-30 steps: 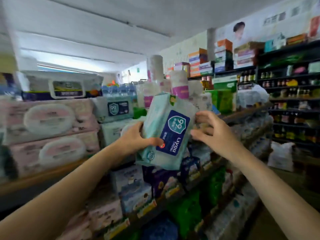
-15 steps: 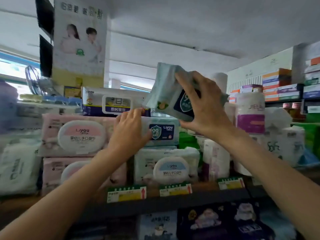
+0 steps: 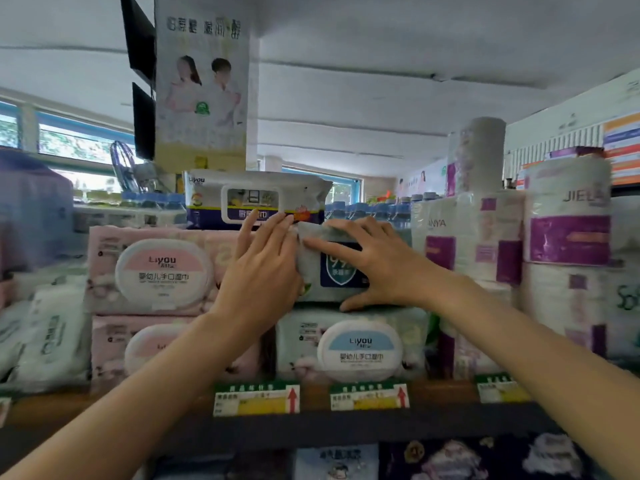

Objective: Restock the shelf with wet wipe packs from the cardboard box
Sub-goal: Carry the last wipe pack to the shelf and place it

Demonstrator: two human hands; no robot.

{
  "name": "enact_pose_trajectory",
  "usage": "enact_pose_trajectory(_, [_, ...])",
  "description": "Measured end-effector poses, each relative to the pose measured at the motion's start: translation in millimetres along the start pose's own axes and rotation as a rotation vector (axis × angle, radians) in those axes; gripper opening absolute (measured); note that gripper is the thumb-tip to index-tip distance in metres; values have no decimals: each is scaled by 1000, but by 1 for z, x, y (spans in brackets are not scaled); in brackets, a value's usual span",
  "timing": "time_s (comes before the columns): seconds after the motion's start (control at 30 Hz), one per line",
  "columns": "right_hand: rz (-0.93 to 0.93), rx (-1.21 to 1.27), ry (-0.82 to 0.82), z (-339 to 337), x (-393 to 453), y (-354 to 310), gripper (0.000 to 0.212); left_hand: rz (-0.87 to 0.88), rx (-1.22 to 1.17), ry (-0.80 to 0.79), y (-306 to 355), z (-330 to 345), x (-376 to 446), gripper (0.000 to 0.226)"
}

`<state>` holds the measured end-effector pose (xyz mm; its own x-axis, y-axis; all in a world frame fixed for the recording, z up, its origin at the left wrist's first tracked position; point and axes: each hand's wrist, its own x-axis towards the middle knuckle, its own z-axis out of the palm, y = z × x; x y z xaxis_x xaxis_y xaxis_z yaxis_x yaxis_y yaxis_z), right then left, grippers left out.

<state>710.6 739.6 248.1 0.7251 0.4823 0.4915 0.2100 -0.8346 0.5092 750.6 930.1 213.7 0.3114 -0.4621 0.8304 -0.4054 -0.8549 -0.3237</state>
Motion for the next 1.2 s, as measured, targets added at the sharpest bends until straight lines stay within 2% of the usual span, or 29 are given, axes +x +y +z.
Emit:
enact_pose_trajectory(0.13, [60,91,-8,1,-3,4,103,-40,-109,-48,-4,-4,4,61])
enact_pose_trajectory(0.27, [194,163,-47,3,-11,17,112,89,29,-100,-14,1,4,83])
enact_pose_trajectory(0.4, [212,82,-37,4,-12,11,110,60,102,-108,-14,0,8,98])
enact_pose_trajectory(0.5, [213,-11,-20,6,-6,3,109,29,189,-212,-7,-10,14,94])
enact_pose_trajectory(0.63, [217,-35,-32,10,9,-1,109,-41,284,-315,5,-7,27,60])
enact_pose_trajectory(0.7, [203,-23,-51,10,14,-3,108,-48,338,-369,10,-8,35,55])
enact_pose_trajectory(0.8, [233,136,-46,0,9,4,95,-34,309,-430,7,-12,40,51])
enact_pose_trajectory(0.9, [430,456,89,-8,-9,26,77,-19,206,-419,-3,-17,42,59])
enact_pose_trajectory(1.0, [569,701,12,2,-23,32,74,-26,103,-416,-2,-21,44,79])
enact_pose_trajectory(1.07, [573,872,16,12,-26,23,62,6,96,-407,6,-18,44,80])
enact_pose_trajectory(1.2, [626,967,152,22,-18,13,48,-3,52,-398,14,-10,45,77])
